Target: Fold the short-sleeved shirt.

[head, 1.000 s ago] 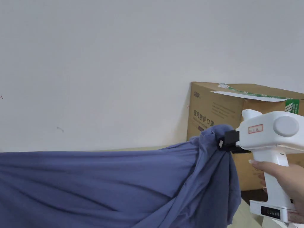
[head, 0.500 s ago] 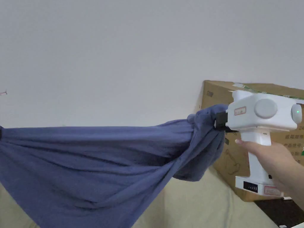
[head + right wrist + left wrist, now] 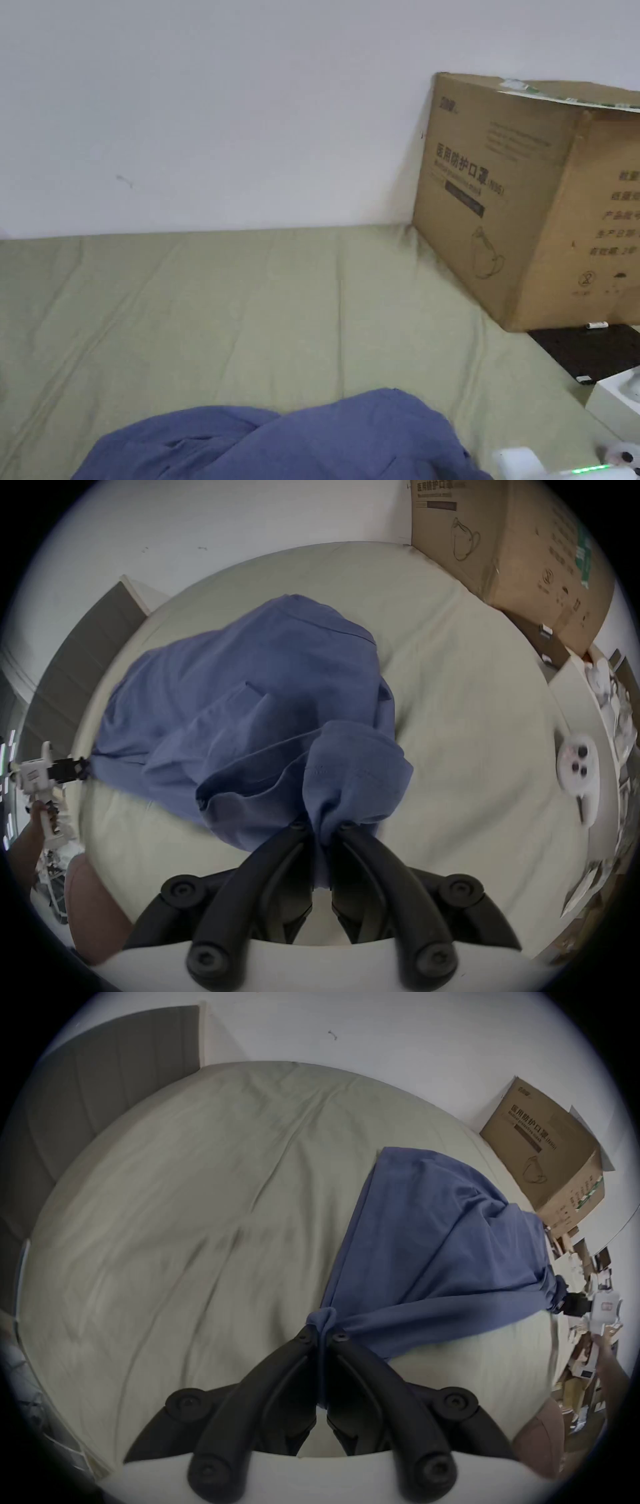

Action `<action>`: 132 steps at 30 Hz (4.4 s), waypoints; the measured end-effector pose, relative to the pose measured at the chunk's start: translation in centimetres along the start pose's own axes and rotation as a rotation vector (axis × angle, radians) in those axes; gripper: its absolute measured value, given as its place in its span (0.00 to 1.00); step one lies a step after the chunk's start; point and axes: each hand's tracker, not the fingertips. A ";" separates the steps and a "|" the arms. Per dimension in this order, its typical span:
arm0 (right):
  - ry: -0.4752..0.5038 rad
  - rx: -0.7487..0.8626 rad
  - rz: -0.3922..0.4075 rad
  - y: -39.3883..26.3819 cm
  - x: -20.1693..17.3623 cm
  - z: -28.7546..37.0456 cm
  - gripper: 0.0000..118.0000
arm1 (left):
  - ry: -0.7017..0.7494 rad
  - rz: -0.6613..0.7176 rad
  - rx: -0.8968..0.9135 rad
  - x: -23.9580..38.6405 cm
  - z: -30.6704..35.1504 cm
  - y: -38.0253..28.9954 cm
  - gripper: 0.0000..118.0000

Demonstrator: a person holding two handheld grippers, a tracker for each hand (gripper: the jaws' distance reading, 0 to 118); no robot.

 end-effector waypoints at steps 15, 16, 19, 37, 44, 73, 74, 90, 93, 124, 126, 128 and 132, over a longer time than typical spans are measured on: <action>0.040 -0.059 -0.198 -6.5 0.5 9.1 0.99 | -0.126 0.095 -0.001 -0.5 9.9 -2.9 0.91; 0.031 -0.024 -0.231 -6.8 0.4 10.6 0.99 | -0.096 0.101 0.031 0.0 11.4 -2.9 0.91; -0.001 0.157 -0.270 -7.2 -0.6 15.0 0.99 | -0.074 0.043 0.191 2.3 15.9 -2.7 0.91; 0.233 0.605 -0.261 -9.4 -12.0 21.1 0.00 | -0.050 0.160 0.120 2.7 15.2 -1.8 0.96; 0.278 0.476 -0.272 -9.1 -12.4 18.4 0.00 | 0.089 0.023 -0.066 1.2 2.3 -2.4 0.96; -0.143 -0.378 0.117 5.7 -8.8 -2.2 0.09 | -0.120 -0.003 0.234 8.2 7.0 -6.7 0.08; -0.150 -0.350 0.151 5.7 -9.1 -1.7 0.09 | -0.118 0.003 0.231 8.3 7.0 -6.6 0.08; 0.055 0.208 0.035 7.5 -9.6 16.7 0.07 | -0.184 -0.008 0.363 8.4 13.1 -2.6 0.08; 0.086 0.284 0.011 8.6 -9.9 20.3 0.06 | -0.215 -0.043 0.444 9.0 17.6 1.7 0.08; -0.218 0.856 0.093 39.3 -19.6 41.5 0.02 | -0.200 -0.167 0.752 20.3 29.1 32.1 0.08; -0.235 0.905 0.082 41.4 -20.3 42.6 0.02 | -0.210 -0.160 0.783 20.9 29.0 34.2 0.08; -0.268 0.971 0.072 43.6 -20.6 43.9 0.02 | -0.216 -0.150 0.815 21.2 28.9 36.0 0.08; -0.325 1.039 0.123 45.2 -22.0 45.5 0.02 | -0.216 -0.157 0.892 21.6 28.5 38.3 0.08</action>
